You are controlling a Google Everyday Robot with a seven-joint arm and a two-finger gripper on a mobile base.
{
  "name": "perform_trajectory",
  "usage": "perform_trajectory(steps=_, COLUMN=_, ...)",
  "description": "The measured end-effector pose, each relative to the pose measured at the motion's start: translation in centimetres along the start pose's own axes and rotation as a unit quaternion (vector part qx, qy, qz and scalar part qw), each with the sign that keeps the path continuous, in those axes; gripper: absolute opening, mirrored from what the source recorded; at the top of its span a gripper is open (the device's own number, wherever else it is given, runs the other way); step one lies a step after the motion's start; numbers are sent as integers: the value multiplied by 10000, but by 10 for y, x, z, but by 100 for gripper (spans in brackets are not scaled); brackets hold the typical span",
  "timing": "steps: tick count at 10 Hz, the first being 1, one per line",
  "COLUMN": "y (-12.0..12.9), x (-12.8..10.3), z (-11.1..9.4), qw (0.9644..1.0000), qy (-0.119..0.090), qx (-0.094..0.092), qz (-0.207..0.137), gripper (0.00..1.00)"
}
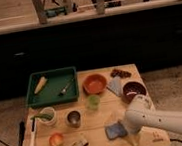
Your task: Place sponge in plastic cup
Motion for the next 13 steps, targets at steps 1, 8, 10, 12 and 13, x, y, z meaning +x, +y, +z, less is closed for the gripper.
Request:
perform_trajectory(steps=1, y=0, x=0, z=0, qw=10000, qy=-1, qx=-1, qz=-3, gripper=80)
perform_trajectory(steps=8, y=-9, x=-13, z=-40, qw=9989, qy=-315, qx=252, qz=-237, gripper=80)
perform_trajectory(steps=10, y=-15, x=-24, z=-40, qw=9989, qy=-307, qx=265, qz=-236, gripper=80)
perform_trajectory(steps=12, y=-22, x=-40, z=-38, qw=9993, qy=-229, qx=260, qz=-104, gripper=80)
perform_trajectory(steps=13, y=-25, x=-48, z=-36, qw=9995, qy=-188, qx=266, qz=48, gripper=80)
